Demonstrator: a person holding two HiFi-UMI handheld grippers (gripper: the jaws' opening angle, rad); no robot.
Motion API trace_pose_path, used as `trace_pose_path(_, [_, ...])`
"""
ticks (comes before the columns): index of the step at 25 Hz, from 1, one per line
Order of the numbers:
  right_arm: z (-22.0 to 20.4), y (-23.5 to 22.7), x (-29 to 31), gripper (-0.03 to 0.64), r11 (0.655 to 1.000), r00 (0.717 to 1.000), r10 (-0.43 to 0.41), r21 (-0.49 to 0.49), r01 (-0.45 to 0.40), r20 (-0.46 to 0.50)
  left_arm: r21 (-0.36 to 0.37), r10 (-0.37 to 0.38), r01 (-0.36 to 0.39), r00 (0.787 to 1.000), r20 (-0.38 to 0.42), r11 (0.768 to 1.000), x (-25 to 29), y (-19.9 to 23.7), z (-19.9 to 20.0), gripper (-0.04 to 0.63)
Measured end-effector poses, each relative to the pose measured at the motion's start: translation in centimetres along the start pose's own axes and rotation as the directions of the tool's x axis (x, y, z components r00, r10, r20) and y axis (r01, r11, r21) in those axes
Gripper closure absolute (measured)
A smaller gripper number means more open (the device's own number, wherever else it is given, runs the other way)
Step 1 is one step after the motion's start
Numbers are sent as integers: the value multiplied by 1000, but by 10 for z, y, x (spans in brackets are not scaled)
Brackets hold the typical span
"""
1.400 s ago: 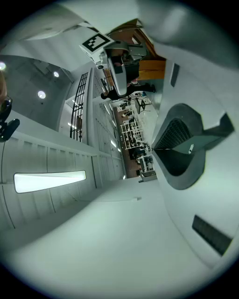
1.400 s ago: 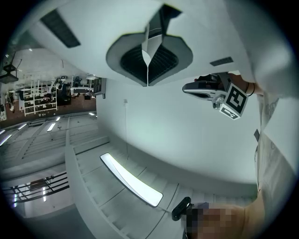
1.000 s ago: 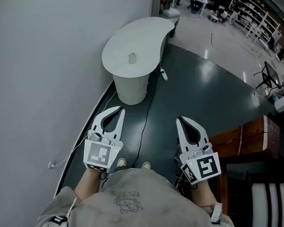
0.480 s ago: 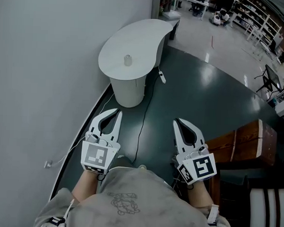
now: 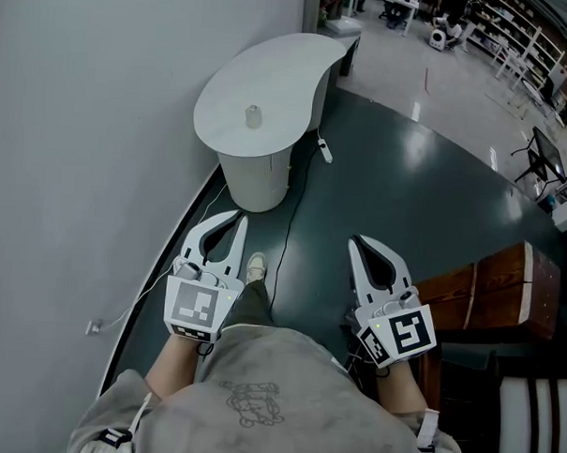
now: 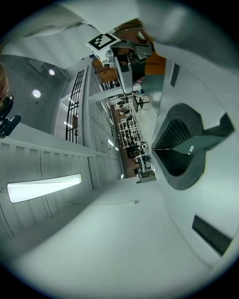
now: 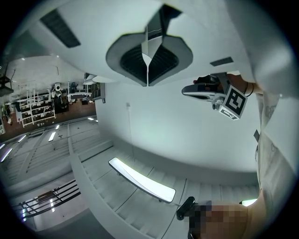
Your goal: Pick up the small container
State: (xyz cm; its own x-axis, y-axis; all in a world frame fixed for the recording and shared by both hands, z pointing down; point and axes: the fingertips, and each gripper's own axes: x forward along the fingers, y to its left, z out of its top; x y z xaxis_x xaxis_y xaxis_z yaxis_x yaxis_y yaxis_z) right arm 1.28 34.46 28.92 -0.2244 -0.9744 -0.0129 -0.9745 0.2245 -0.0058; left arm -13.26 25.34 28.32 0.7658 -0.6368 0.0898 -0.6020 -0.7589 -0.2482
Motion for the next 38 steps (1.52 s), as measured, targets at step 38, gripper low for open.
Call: trace_pose_path(38, [-9, -129, 335, 584, 999, 989, -35, 1, 36, -144, -35, -64, 62, 996, -58, 997, 274, 238, -49, 577])
